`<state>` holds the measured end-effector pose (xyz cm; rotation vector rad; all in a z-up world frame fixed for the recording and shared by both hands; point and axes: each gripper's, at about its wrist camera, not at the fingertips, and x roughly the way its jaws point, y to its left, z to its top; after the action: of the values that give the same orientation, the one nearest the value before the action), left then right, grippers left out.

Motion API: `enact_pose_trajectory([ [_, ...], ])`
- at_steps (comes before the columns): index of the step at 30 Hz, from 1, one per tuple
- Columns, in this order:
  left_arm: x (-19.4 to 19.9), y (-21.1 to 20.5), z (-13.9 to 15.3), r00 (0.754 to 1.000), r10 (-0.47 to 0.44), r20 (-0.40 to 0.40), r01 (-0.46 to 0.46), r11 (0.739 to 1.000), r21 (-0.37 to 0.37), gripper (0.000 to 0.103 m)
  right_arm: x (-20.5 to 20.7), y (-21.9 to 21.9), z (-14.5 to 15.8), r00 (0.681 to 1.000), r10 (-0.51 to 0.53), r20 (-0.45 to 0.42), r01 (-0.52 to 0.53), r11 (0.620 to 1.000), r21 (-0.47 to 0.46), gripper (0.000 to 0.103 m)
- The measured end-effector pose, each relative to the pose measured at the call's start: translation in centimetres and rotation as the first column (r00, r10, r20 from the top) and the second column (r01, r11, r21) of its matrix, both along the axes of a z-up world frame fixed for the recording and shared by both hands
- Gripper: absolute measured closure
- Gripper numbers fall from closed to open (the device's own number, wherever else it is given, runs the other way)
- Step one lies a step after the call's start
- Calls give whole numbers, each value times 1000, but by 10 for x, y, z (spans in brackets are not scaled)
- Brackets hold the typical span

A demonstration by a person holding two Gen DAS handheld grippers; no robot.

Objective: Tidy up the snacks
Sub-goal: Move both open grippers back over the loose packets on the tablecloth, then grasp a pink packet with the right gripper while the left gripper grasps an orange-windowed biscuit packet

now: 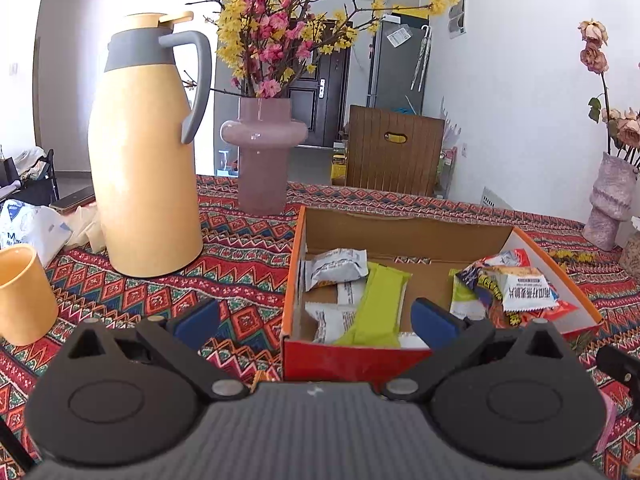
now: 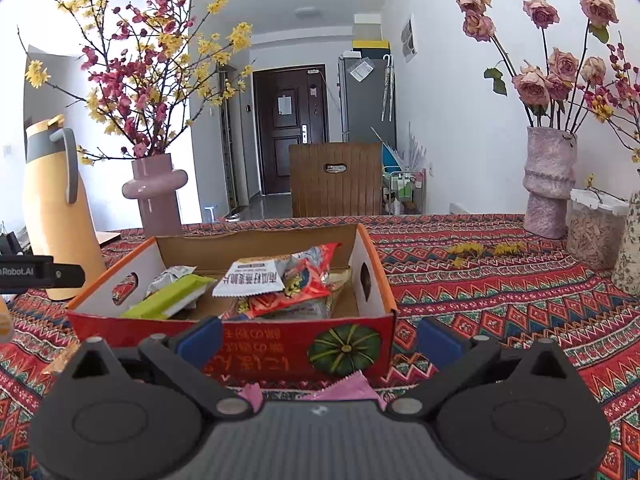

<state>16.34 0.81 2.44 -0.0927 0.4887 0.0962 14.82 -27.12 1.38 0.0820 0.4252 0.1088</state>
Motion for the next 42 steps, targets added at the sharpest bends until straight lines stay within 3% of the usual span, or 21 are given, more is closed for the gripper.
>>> enact_pose_trajectory([
  [13,-15,11,-42,999,-28,-18,28,1000,9,0,-19,-26,-36,992,-76,-97,80,996,46,0],
  [31,-17,13,-45,999,-36,-12,36,999,-10,0,-17,-25,-44,994,-70,-84,75,996,52,0],
  [42,-19,17,-44,1000,-19,-5,19,999,-30,0,-9,-16,-49,980,-3,-201,2,1000,-9,0],
])
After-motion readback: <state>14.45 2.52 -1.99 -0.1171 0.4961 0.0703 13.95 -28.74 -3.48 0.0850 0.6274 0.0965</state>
